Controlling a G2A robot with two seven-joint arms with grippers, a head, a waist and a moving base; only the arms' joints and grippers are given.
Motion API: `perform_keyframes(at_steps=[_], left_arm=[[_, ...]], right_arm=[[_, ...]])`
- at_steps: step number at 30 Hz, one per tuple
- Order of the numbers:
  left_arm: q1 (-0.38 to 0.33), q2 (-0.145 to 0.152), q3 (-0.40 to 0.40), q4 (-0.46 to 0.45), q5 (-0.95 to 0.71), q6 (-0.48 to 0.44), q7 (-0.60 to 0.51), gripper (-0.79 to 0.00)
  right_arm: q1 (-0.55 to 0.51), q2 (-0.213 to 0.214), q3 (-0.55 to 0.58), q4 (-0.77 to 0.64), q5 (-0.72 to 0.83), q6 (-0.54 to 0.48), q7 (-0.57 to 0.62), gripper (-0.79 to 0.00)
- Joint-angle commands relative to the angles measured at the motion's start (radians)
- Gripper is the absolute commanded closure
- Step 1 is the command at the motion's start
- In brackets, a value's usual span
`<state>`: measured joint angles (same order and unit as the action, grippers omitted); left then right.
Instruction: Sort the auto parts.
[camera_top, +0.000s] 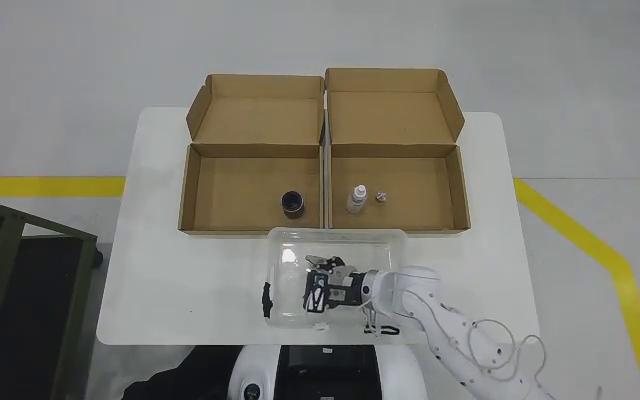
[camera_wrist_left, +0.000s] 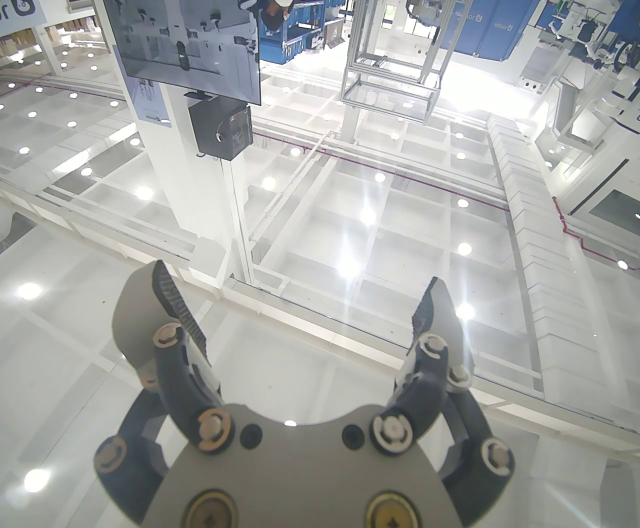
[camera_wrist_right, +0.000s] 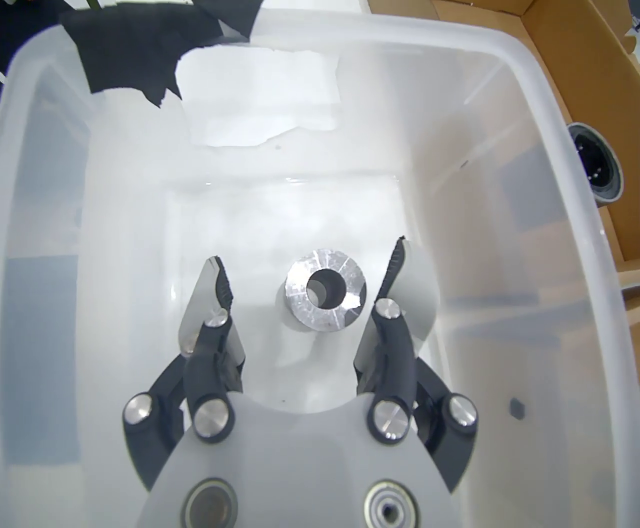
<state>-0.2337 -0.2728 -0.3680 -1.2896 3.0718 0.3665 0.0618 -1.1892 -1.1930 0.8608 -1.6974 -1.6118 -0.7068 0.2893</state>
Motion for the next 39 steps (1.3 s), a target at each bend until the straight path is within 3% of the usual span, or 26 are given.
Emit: perform_keyframes(at_steps=[1, 2, 6, 10, 23, 39], left_arm=[[0.000, 0.000, 0.000, 0.000, 0.000, 0.000, 0.000, -0.785], [0.000, 0.000, 0.000, 0.000, 0.000, 0.000, 0.000, -0.785], [0.000, 0.000, 0.000, 0.000, 0.000, 0.000, 0.000, -0.785], [0.000, 0.000, 0.000, 0.000, 0.000, 0.000, 0.000, -0.785], [0.000, 0.000, 0.000, 0.000, 0.000, 0.000, 0.000, -0.785], [0.000, 0.000, 0.000, 0.000, 0.000, 0.000, 0.000, -0.785]], right_arm=[[0.007, -0.002, -0.006, 0.013, -0.001, 0.004, -0.006, -0.459], [0.010, -0.003, -0.007, 0.018, -0.001, 0.006, -0.008, -0.385], [0.015, -0.004, -0.006, 0.022, 0.011, 0.006, -0.012, -0.249], [0.015, -0.003, 0.003, 0.017, 0.031, -0.004, -0.012, 0.000], [-0.034, 0.016, 0.087, -0.117, 0.173, -0.053, 0.033, 0.000], [-0.079, 0.034, 0.213, -0.289, 0.458, -0.038, 0.046, 0.000]])
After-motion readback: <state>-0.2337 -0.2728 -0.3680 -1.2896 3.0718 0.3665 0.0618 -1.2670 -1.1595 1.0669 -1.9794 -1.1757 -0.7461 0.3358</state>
